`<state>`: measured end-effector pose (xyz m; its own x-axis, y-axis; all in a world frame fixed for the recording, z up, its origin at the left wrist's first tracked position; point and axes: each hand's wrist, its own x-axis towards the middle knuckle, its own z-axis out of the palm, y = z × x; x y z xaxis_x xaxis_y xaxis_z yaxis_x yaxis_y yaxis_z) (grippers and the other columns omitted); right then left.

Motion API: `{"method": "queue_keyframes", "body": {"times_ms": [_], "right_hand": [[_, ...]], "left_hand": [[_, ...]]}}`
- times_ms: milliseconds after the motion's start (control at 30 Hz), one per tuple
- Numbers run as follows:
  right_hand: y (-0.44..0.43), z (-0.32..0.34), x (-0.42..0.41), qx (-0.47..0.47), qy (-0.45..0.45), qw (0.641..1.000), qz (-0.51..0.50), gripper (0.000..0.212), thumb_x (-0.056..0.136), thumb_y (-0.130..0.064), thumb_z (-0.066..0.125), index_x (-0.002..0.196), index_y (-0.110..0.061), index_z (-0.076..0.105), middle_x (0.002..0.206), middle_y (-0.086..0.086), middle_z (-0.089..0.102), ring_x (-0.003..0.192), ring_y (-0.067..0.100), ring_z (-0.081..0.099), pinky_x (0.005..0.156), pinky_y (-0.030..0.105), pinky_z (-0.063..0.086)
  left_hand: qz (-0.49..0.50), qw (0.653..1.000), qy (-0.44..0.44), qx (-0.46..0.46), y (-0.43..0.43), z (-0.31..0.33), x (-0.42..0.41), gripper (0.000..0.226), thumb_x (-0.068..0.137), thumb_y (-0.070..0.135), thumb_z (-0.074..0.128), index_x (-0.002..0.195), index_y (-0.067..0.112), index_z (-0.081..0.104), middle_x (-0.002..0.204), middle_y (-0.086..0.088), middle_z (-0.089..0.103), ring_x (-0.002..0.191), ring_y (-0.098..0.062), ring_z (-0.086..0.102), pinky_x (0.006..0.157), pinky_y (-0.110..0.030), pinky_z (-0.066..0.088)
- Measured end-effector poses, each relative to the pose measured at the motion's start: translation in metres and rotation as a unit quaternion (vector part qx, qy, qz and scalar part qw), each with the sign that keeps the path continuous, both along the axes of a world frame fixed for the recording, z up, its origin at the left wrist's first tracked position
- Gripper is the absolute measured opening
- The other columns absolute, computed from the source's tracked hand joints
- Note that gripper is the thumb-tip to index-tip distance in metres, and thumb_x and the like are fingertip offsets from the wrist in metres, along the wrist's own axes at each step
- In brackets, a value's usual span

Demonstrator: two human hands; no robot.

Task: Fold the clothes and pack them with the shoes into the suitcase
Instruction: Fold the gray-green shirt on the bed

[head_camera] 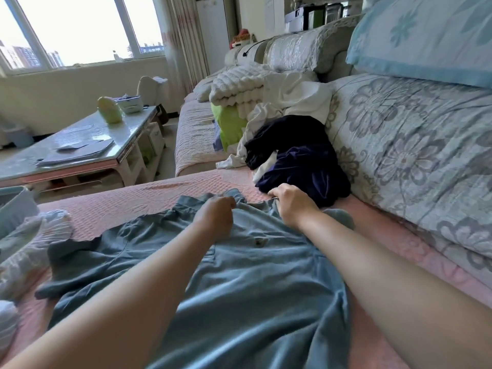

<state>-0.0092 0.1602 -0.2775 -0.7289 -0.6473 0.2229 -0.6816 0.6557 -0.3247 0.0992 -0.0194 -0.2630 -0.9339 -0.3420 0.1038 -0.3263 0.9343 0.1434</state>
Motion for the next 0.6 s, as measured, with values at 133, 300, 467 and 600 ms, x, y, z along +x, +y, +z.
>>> {"method": "queue_keyframes", "body": {"times_ms": [133,300,467,600], "right_hand": [[-0.042,-0.013,-0.013,0.079,0.015,0.996,0.025,0.040,0.101,-0.006,0.040,0.137,-0.015,0.053,0.131,0.009,0.054,0.125,0.030,0.051,0.103,0.041,0.044],[-0.065,-0.025,-0.030,0.184,0.067,0.981,-0.007,0.035,0.104,-0.037,0.042,0.128,-0.018,0.059,0.129,0.007,0.060,0.116,0.028,0.059,0.098,0.039,0.045],[-0.070,-0.028,-0.058,0.049,0.143,0.985,-0.083,0.026,0.104,-0.037,0.047,0.114,-0.018,0.061,0.110,0.005,0.069,0.101,0.029,0.066,0.080,0.037,0.048],[-0.091,-0.032,-0.061,0.085,0.276,0.948,-0.133,0.019,0.084,-0.025,0.075,0.097,-0.013,0.068,0.081,0.008,0.068,0.072,0.027,0.065,0.064,0.035,0.048]], "left_hand": [[0.055,0.998,0.008,-0.012,-0.059,-0.016,-0.009,0.051,0.088,-0.003,0.050,0.135,0.014,0.048,0.130,-0.012,0.049,0.122,-0.034,0.049,0.098,-0.044,0.047],[0.160,0.981,-0.102,-0.048,-0.112,-0.028,-0.013,0.064,0.097,0.008,0.043,0.155,0.018,0.019,0.159,-0.016,0.023,0.144,-0.036,0.025,0.111,-0.048,0.032],[0.151,0.978,-0.059,-0.131,-0.140,-0.025,-0.021,0.037,0.099,0.015,0.037,0.134,0.014,0.047,0.137,-0.015,0.052,0.125,-0.033,0.052,0.097,-0.043,0.048],[0.199,0.970,0.093,-0.107,-0.146,-0.003,-0.032,0.035,0.100,0.002,0.030,0.130,0.009,0.048,0.122,-0.019,0.052,0.108,-0.041,0.060,0.081,-0.047,0.050]]}}
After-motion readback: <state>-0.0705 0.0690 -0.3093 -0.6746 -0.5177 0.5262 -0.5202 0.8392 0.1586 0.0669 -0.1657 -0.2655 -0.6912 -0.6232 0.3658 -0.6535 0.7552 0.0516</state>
